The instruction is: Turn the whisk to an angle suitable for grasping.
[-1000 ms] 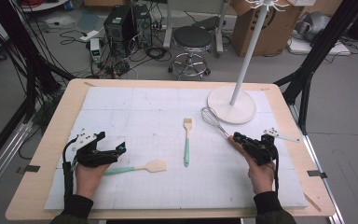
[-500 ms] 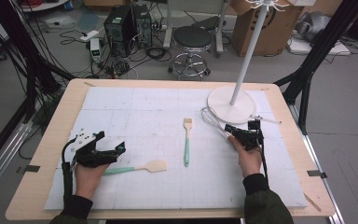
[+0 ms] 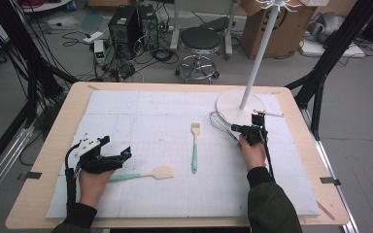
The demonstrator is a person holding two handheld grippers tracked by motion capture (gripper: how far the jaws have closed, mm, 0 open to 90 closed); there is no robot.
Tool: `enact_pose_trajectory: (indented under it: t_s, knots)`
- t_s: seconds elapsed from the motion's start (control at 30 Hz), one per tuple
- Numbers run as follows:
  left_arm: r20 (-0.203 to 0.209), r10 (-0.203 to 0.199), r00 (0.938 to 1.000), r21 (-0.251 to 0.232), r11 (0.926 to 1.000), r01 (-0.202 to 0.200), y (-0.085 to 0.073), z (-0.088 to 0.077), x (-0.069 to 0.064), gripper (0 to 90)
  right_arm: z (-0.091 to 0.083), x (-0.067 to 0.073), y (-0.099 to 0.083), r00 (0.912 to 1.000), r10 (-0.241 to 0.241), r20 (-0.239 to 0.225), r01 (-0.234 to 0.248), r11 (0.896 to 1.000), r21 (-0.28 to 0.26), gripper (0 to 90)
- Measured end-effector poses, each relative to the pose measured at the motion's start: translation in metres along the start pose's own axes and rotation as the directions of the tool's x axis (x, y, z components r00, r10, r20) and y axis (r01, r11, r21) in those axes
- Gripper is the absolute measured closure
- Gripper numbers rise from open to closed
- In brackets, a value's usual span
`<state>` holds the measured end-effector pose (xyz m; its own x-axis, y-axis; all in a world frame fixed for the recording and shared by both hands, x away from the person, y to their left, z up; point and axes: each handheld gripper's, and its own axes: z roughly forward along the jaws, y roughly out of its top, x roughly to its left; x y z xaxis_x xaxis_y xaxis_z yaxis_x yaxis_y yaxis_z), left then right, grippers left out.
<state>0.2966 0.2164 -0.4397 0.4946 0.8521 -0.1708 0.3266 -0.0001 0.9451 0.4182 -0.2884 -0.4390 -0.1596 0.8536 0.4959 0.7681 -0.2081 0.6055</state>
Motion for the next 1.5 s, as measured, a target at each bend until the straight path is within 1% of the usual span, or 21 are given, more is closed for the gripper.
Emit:
enact_pose_trajectory:
  t_s: [0.07,0.13,0.17,0.2,0.3,0.37,0.47,0.53,0.57,0.67,0.7,0.83,0.87,1.03,1.1,1.2,1.27,1.33,1.43,1.47,1.5]
  knots:
    - [0.0,0.005,1.0,0.003,1.0,-0.005,0.0,0.0,-0.001,3.3,0.003,-0.002,-0.001,1.0,0.006,0.006,-0.006,1.0,0.012,89.7]
    - [0.004,0.008,1.0,0.005,1.0,-0.008,0.0,0.0,-0.001,3.2,0.005,-0.002,-0.002,0.9999,0.01,0.005,-0.011,1.0,0.021,89.7]
    - [0.004,0.007,1.0,0.003,1.0,-0.007,0.0,0.0,-0.001,3.2,0.006,-0.001,-0.002,1.0,-0.002,0.005,0.002,1.0,0.022,89.7]
    - [0.004,0.007,1.0,0.003,1.0,-0.007,0.0,0.0,-0.001,3.3,0.006,0.0,-0.002,1.0,-0.001,0.003,0.0,1.0,0.03,89.7]
    - [0.004,0.006,1.0,0.007,1.0,-0.006,0.001,0.0,-0.002,3.3,0.009,0.002,-0.005,0.9997,-0.019,0.012,0.019,0.998,0.061,89.7]
    - [0.004,0.012,0.9999,0.006,0.9999,-0.012,0.001,-0.001,-0.002,3.3,0.009,0.004,-0.009,0.9995,-0.03,0.008,0.029,0.997,0.071,89.6]
    - [0.006,0.01,0.9999,0.004,0.9999,-0.01,0.001,-0.001,-0.002,3.2,0.009,0.012,-0.013,0.9984,-0.057,0.005,0.056,0.994,0.095,89.6]
    - [0.006,0.01,0.9999,0.002,0.9999,-0.01,0.001,-0.001,-0.003,3.3,0.008,0.019,-0.015,0.9964,-0.085,0.007,0.084,0.992,0.094,89.6]
    - [0.006,0.01,0.9999,0.002,0.9999,-0.01,0.001,-0.001,-0.003,3.3,0.008,0.022,-0.016,0.996,-0.09,0.005,0.089,0.992,0.094,89.7]
    - [0.009,0.018,0.9998,0.001,0.9998,-0.018,0.002,-0.003,-0.004,3.2,0.008,0.027,-0.018,0.9961,-0.088,-0.003,0.088,0.99,0.108,89.7]
    - [0.009,0.018,0.9998,0.001,0.9998,-0.018,0.002,-0.003,-0.004,3.2,0.009,0.028,-0.019,0.9958,-0.091,-0.005,0.091,0.99,0.112,89.7]
    - [0.01,0.019,0.9998,0.004,0.9998,-0.019,0.002,-0.002,-0.005,3.2,0.007,0.03,-0.021,0.9971,-0.075,-0.011,0.076,0.99,0.121,89.6]
    - [0.01,0.016,0.9998,0.003,0.9999,-0.016,0.002,-0.002,-0.005,3.2,0.006,0.031,-0.021,0.9967,-0.081,-0.008,0.081,0.989,0.124,89.6]
    - [0.009,0.019,0.9998,-0.002,0.9998,-0.019,0.003,-0.003,-0.006,3.3,0.006,0.038,-0.027,0.9946,-0.103,-0.008,0.103,0.98,0.17,89.6]
    - [0.009,0.024,0.9997,0.002,0.9997,-0.024,0.003,-0.003,-0.008,3.2,0.005,0.042,-0.03,0.993,-0.118,-0.004,0.117,0.978,0.172,89.6]
    - [0.011,0.028,0.9996,0.004,0.9996,-0.028,0.002,-0.003,-0.008,3.3,0.001,0.049,-0.032,0.9897,-0.143,-0.015,0.143,0.976,0.166,89.7]
    - [0.01,0.028,0.9995,0.006,0.9996,-0.028,0.002,-0.003,-0.008,3.3,0.0,0.053,-0.034,0.9885,-0.149,-0.027,0.151,0.973,0.176,89.6]
    - [0.01,0.029,0.9995,0.006,0.9996,-0.029,0.003,-0.003,-0.008,3.2,0.0,0.056,-0.037,0.9863,-0.163,-0.027,0.165,0.97,0.177,89.6]
    - [0.01,0.027,0.9996,0.004,0.9996,-0.027,0.003,-0.003,-0.008,3.2,-0.002,0.058,-0.039,0.9863,-0.16,-0.04,0.165,0.971,0.176,89.6]
    - [0.01,0.027,0.9996,0.004,0.9996,-0.028,0.003,-0.003,-0.008,3.3,-0.003,0.055,-0.042,0.9887,-0.138,-0.057,0.146,0.977,0.157,89.6]
    - [0.01,0.028,0.9996,0.006,0.9996,-0.028,0.003,-0.003,-0.009,3.3,-0.003,0.052,-0.043,0.9896,-0.132,-0.057,0.14,0.978,0.157,89.6]
